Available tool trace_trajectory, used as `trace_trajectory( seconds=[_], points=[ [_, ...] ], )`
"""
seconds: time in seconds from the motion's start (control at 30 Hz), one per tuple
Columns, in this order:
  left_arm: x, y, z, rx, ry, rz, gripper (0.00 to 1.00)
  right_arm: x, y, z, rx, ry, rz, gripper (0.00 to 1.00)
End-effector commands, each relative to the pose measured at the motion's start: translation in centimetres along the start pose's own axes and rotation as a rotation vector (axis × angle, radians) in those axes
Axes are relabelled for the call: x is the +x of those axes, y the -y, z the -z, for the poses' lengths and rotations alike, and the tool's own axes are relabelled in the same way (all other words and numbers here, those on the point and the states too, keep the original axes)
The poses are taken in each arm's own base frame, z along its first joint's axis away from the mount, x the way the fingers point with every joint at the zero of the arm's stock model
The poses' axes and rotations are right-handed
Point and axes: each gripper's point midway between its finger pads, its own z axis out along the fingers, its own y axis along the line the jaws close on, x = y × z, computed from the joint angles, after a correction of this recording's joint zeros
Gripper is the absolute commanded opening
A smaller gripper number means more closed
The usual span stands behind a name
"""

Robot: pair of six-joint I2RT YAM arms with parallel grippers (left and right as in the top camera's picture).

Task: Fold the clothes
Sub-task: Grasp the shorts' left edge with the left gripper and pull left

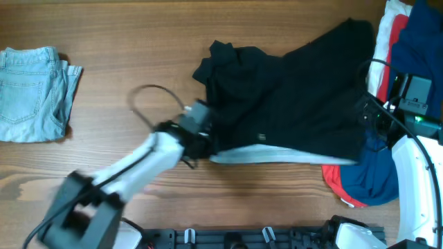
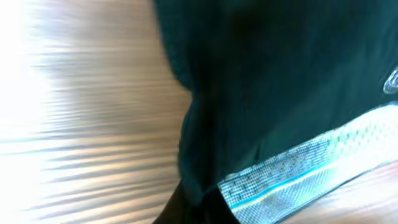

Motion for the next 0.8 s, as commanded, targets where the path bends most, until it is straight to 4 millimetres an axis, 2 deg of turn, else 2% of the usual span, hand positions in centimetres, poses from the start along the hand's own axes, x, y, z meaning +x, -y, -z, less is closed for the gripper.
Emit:
trace_trajectory(
  seconds=[0.0,0.07,0.1,0.13,0.17,0.2,0.27,0.3,0.33,0.43,0.57,0.67,0.77],
  points=[
    [-7.4,-9.7,8.1,-0.256,0.332,0.103,0.04,0.3,0.3,-0.4,0.012,-0.014,0.013,1.00],
    [-10.5,-14.8,13.9,-0.288,0.500,0.248,0.04,0.6,-0.5,-0.4,-0.034,-0.031,0.039,0.98],
    [-11.2,-16.2,15.7,-0.251,0.548,0.317,0.30,0.8,-0.8,-0.4,-0.051,-0.040,0.038,0.96],
    [-11.5,-16.5,16.5,-0.190,0.563,0.346,0.75,0.9,-0.9,-0.4,-0.060,-0.047,0.038,0.95],
    [-11.6,-16.1,16.9,-0.096,0.559,0.363,1.00,1.0,-1.0,-0.4,-0.062,-0.052,0.038,0.91],
    [-11.1,-14.8,16.8,0.037,0.516,0.370,1.00,1.3,-0.9,-0.4,-0.060,-0.065,0.037,0.74],
    [-9.9,-12.9,16.1,0.148,0.431,0.365,1.00,2.1,-0.7,-0.8,-0.046,-0.102,0.040,0.50],
    [-8.9,-11.9,15.4,0.179,0.375,0.360,1.00,2.6,-0.5,-1.2,-0.036,-0.129,0.043,0.41],
    [-7.9,-11.1,14.9,0.187,0.325,0.352,1.00,3.3,-0.3,-2.0,-0.023,-0.165,0.046,0.38],
    [-6.1,-8.9,13.5,0.193,0.231,0.299,1.00,6.2,0.4,-4.9,0.025,-0.291,0.057,0.36],
    [-5.0,-6.0,12.6,0.195,0.189,0.193,1.00,8.9,1.0,-8.4,0.080,-0.438,0.074,0.36],
    [-4.5,-4.9,12.1,0.186,0.174,0.145,1.00,10.3,1.2,-11.0,0.101,-0.501,0.092,0.36],
    [-4.2,-4.3,12.0,0.191,0.164,0.122,1.00,10.3,1.6,-13.6,0.129,-0.493,0.102,0.37]
  ],
)
